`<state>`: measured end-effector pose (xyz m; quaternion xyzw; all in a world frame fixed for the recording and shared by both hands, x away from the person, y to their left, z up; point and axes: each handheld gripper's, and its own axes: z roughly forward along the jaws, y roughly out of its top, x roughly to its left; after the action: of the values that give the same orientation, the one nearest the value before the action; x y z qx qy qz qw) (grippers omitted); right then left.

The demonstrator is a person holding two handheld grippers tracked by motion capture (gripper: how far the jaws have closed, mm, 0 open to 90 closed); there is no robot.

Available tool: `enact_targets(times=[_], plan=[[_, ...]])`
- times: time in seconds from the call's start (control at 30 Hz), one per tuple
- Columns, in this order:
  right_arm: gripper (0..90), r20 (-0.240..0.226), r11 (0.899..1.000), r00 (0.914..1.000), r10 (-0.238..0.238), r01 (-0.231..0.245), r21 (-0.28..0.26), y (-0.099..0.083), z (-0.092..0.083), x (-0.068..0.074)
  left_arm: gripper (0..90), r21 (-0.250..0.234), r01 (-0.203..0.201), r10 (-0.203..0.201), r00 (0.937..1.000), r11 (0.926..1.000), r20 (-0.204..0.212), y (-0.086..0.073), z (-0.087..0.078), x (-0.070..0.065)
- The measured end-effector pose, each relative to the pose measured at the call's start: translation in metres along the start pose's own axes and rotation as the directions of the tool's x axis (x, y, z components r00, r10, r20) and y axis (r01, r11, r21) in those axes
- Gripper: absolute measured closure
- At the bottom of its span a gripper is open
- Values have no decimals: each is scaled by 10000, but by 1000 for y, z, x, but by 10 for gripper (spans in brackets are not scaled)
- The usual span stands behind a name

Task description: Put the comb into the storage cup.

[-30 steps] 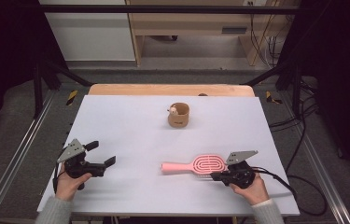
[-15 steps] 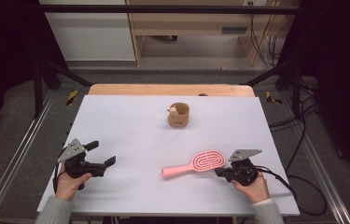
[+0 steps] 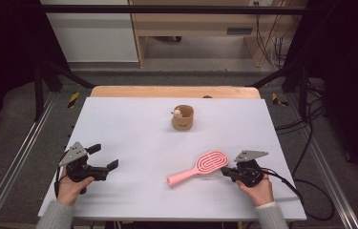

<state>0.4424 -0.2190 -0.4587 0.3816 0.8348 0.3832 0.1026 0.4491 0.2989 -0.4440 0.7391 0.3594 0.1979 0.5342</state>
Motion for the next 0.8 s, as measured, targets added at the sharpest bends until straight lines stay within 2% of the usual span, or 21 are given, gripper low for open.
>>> enact_targets(times=[0.6,0.8], plan=[[898,283,9998,9995,153,-149,-145,4,8,-6,9,22,-5,5,10000,10000,-14,0,1,0],[899,139,9998,9999,52,-49,-197,3,3,-3,10,-5,10,-10,10000,10000,-10,0,0,0]])
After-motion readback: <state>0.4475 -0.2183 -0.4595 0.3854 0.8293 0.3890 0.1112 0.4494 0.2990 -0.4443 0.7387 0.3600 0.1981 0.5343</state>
